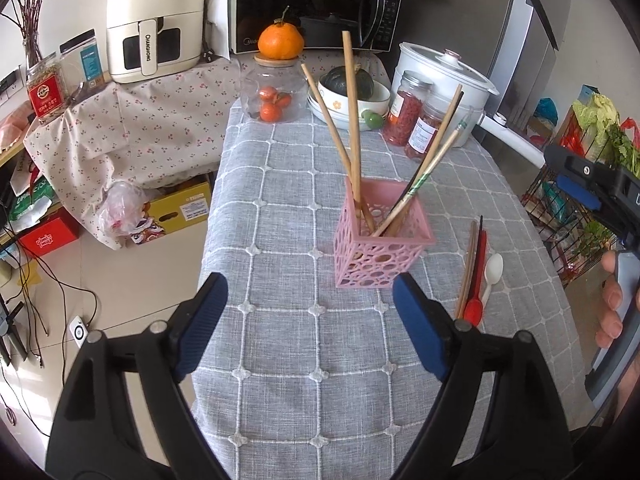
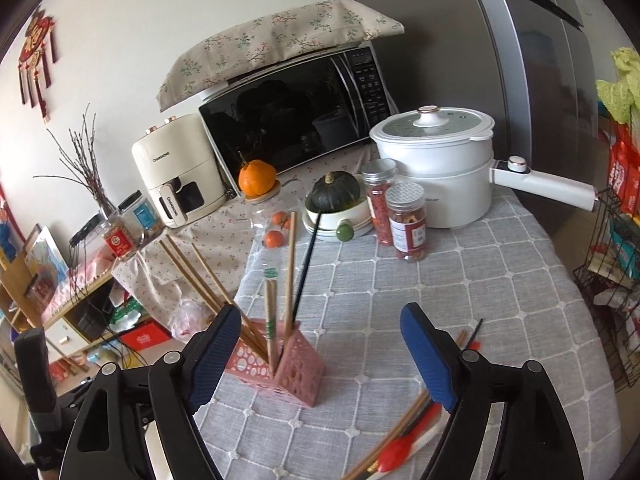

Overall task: Organize utensils
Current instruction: 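Move both open tools back over the remaining utensils on the table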

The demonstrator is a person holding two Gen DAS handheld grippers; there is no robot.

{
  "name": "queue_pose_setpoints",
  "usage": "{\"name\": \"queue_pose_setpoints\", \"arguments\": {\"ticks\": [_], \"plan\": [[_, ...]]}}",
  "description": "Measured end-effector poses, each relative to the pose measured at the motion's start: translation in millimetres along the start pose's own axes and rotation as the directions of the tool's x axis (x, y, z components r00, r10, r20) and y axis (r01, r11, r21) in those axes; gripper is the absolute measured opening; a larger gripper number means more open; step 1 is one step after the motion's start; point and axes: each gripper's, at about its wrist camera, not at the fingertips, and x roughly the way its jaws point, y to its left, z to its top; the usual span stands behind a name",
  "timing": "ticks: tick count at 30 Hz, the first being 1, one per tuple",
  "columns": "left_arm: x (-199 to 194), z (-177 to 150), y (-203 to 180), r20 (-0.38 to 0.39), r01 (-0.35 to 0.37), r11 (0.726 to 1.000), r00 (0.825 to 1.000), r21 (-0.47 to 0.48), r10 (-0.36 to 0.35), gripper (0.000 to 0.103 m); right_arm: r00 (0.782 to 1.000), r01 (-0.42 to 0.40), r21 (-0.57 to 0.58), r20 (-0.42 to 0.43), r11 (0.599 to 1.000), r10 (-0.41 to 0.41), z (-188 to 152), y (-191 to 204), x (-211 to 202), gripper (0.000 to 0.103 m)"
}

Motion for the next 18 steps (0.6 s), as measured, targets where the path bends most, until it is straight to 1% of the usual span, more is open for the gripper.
{"name": "queue_pose_setpoints", "arguments": {"ticks": [5, 7, 10, 13, 16, 18], "plan": [[8, -3, -16, -0.035, -0.007, 0.999, 0.999, 0.034, 0.008, 0.091, 0.997, 0.079, 0.01, -0.026, 0.997, -0.079, -6, -30, -7, 0.086], [13, -6, -24, -0.057, -0.006, 0.998, 0.998, 0.059, 0.01, 0.091, 0.993, 0.109, 0.02, -0.057, 0.994, -0.108, -11, -43, -5, 0.086], [21, -10, -36, -0.086, -0.012, 0.995, 0.996, 0.102, 0.021, 0.091, 0.981, 0.156, 0.028, -0.124, 0.987, -0.151, -21, -62, 4, 0.086], [30, -14, -48, -0.125, -0.007, 0.99, 0.992, 0.139, 0.025, 0.091, 0.958, 0.213, 0.021, -0.204, 0.977, -0.204, -33, -80, 18, 0.086], [38, -18, -56, -0.161, -0.002, 0.986, 0.987, 0.168, 0.03, 0.091, 0.926, 0.26, 0.012, -0.288, 0.966, -0.245, -46, -96, 33, 0.086], [43, -20, -62, -0.181, 0.002, 0.982, 0.983, 0.187, 0.033, 0.091, 0.903, 0.28, 0.022, -0.346, 0.96, -0.255, -56, -107, 43, 0.086]]}}
